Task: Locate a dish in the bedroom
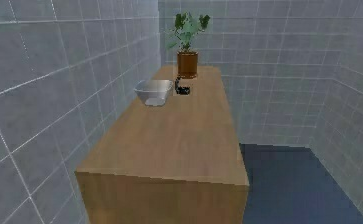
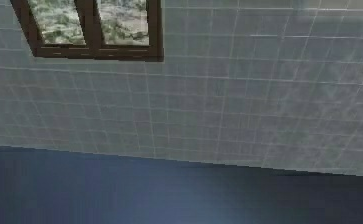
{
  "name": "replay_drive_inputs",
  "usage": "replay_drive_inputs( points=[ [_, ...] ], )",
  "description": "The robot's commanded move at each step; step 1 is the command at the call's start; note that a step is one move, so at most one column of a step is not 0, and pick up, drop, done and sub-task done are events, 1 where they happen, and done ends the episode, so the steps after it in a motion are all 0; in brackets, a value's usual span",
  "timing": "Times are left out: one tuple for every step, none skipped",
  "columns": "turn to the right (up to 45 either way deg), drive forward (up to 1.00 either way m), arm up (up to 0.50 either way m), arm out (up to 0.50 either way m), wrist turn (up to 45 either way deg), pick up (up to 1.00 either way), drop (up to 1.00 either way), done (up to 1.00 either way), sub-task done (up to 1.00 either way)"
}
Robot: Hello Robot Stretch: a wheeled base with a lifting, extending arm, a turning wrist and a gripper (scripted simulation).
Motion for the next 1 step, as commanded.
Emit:
replay_drive_inputs(
  points=[
    [0.0, 0.0, 0.0, 0.0, 0.0, 0.0, 0.0, 1.0, 0.0]
  ],
)
